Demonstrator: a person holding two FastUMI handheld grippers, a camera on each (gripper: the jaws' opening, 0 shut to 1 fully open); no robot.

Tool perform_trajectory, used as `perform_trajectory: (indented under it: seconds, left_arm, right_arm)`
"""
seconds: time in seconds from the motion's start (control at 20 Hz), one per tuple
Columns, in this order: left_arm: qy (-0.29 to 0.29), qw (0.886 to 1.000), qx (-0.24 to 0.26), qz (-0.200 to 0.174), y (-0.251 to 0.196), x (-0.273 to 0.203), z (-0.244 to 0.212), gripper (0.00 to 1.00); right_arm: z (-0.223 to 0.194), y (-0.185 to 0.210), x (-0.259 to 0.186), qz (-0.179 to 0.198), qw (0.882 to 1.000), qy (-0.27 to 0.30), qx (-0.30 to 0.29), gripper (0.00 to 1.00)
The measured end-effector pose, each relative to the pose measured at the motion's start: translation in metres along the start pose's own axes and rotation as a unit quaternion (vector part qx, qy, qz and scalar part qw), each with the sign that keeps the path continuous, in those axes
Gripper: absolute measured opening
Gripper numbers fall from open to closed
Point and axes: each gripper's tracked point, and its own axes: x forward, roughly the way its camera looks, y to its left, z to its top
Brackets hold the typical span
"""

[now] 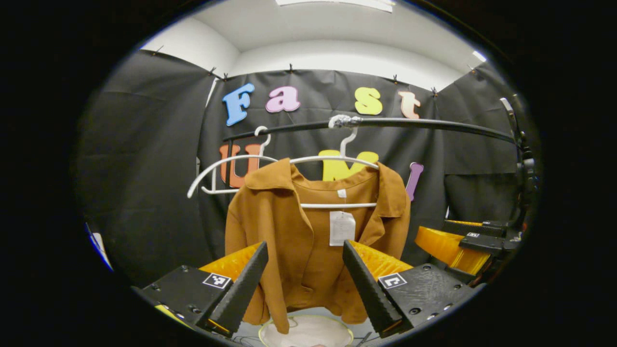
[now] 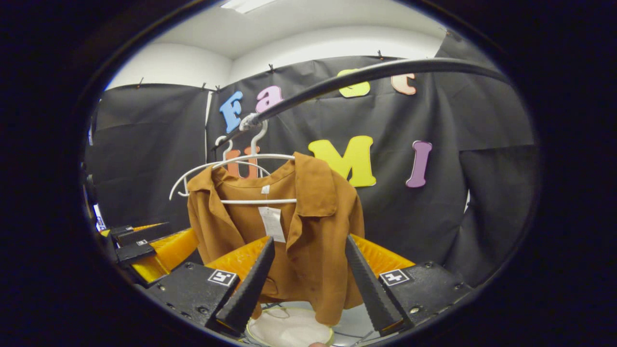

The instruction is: Grasp the clothes on the hanger with both hands and then place them into the laundry hamper below.

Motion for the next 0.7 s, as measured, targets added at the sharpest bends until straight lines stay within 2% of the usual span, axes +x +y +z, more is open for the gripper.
perform_trajectory:
  seconds: [0.05,0.1,0.15,0.3,0.35,0.4,0.45,0.5,0.6,0.7]
  left_arm:
    - [0.008,1.0,-0.004,-0.005,0.001,0.012,-0.004,1.0]
    - [0.012,1.0,-0.01,-0.008,0.0,0.023,-0.007,0.96]
    - [0.015,1.0,-0.015,-0.011,0.001,0.034,-0.01,1.0]
    - [0.021,0.999,-0.028,-0.015,0.004,0.059,-0.014,0.96]
    - [0.022,0.999,-0.034,-0.015,0.005,0.067,-0.014,0.96]
    - [0.023,0.999,-0.04,-0.015,0.007,0.074,-0.014,1.0]
    - [0.023,0.999,-0.045,-0.012,0.009,0.082,-0.014,1.0]
    - [0.026,0.998,-0.048,-0.008,0.013,0.089,-0.015,0.89]
    - [0.028,0.998,-0.056,-0.006,0.015,0.101,-0.017,1.0]
    - [0.03,0.997,-0.065,-0.001,0.015,0.11,-0.018,1.0]
  right_arm:
    - [-0.004,0.001,0.011,-0.001,1.0,0.004,0.006,0.94]
    - [-0.009,0.003,0.022,-0.003,1.0,0.01,0.012,0.93]
    - [-0.012,0.004,0.033,-0.004,1.0,0.017,0.02,0.93]
    - [-0.022,0.008,0.064,0.002,0.997,0.037,0.062,0.93]
    - [-0.022,0.011,0.074,0.009,0.996,0.042,0.08,0.93]
    - [-0.024,0.014,0.084,0.018,0.994,0.046,0.095,0.93]
    - [-0.022,0.015,0.093,0.019,0.993,0.047,0.109,0.89]
    - [-0.022,0.013,0.099,0.018,0.992,0.047,0.12,0.88]
    - [-0.021,0.011,0.112,0.014,0.989,0.044,0.144,0.88]
    - [-0.023,0.016,0.124,0.02,0.984,0.047,0.169,0.87]
